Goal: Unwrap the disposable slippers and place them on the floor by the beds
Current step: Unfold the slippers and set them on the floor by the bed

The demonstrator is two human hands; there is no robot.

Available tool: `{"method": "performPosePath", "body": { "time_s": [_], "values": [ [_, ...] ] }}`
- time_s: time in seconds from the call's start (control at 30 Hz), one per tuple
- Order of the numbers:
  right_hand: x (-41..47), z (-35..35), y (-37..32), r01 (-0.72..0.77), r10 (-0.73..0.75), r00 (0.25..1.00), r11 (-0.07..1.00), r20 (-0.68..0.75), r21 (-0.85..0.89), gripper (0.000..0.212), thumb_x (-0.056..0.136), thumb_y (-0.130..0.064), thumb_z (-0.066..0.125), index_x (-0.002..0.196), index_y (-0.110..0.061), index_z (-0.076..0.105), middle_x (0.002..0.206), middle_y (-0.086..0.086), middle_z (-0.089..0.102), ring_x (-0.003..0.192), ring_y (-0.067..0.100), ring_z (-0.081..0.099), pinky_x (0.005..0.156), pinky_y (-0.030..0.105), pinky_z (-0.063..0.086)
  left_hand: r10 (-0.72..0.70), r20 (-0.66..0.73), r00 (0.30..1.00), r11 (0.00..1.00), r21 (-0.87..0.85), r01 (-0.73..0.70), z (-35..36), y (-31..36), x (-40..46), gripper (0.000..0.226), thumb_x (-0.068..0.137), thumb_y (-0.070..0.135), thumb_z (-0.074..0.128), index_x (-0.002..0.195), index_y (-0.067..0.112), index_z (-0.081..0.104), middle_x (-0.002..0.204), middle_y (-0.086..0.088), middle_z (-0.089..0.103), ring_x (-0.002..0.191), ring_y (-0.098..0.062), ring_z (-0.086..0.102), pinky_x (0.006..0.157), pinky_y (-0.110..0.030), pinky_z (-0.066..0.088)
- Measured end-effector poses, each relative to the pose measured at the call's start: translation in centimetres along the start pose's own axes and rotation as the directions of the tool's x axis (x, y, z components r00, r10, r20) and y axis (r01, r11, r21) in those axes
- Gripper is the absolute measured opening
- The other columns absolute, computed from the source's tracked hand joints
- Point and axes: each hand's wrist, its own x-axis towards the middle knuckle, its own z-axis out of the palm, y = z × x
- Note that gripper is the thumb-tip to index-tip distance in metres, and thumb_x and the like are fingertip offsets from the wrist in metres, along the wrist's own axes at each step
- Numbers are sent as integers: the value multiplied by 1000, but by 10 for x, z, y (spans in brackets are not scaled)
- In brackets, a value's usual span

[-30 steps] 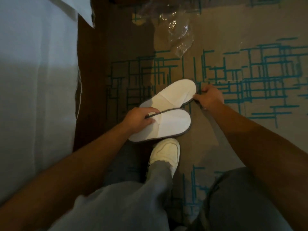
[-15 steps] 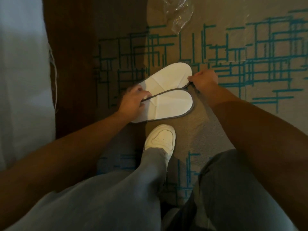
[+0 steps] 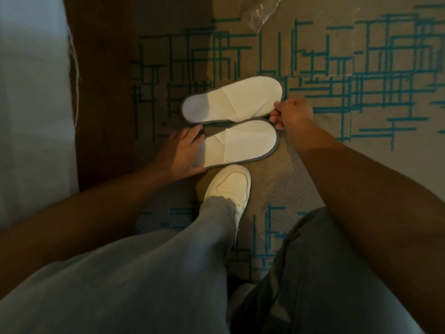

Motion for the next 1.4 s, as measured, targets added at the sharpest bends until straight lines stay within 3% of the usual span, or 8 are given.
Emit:
{"method": "performPosePath", "body": {
  "time_s": [0.1,0.27,0.4,0.5,0.67,0.83,1.03,1.4],
  "values": [
    [2,0,-6,7,-7,1000,1000,0,-11,14,99,-15,63,106,-4,61,74,7,71,44,9,63,42,23,54,40,27,999,997,71,-42,-2,-3,1,111,68,69,73,152,8,35,162,-12,25,140,-31,37,111,-47,38],
    [7,2,-12,112,-106,993,982,50,-155,17,97,-22,61,81,-19,56,81,2,68,54,9,60,43,17,49,88,-49,995,991,105,-83,-10,7,12,84,77,43,78,146,10,42,155,-16,36,135,-36,43,107,-52,42],
    [3,2,0,178,-175,984,933,36,-313,10,92,-26,65,86,-20,61,94,7,74,76,20,68,72,34,62,108,-44,993,986,131,-101,-14,14,18,77,77,40,78,141,11,46,146,-16,43,131,-37,45,106,-52,41],
    [-3,-9,7,145,-140,989,944,39,-296,11,94,-18,64,86,-22,59,91,11,73,61,17,64,56,32,59,109,-111,988,988,120,-95,-11,13,16,75,75,44,79,137,13,51,146,-16,43,132,-37,44,109,-52,38],
    [-2,-25,11,179,-214,977,839,-8,-514,34,89,-22,65,122,-13,63,123,11,66,112,28,63,97,41,54,-142,-157,977,989,-52,135,-15,12,15,82,76,47,79,144,16,44,157,-12,30,143,-37,32,117,-56,30],
    [-9,-24,17,237,-192,971,734,141,-636,43,86,-24,71,125,-12,59,118,9,63,113,28,62,95,41,55,-224,-77,971,968,-133,213,-11,8,14,91,78,51,77,151,15,36,159,-10,28,146,-33,30,117,-53,29],
    [-14,-12,18,253,-102,961,701,258,-667,20,87,-22,74,77,-10,63,81,16,75,74,27,76,72,42,64,-217,-82,973,971,-122,206,-16,6,21,88,80,53,74,148,11,38,155,-12,35,143,-32,34,117,-51,29],
    [7,-8,13,259,-144,966,485,216,-835,38,82,-34,70,107,-5,68,100,15,69,98,34,69,79,39,58,-263,-79,962,960,-124,252,-13,-11,11,88,79,55,74,147,14,36,156,-15,32,141,-38,36,115,-55,32]
  ]
}}
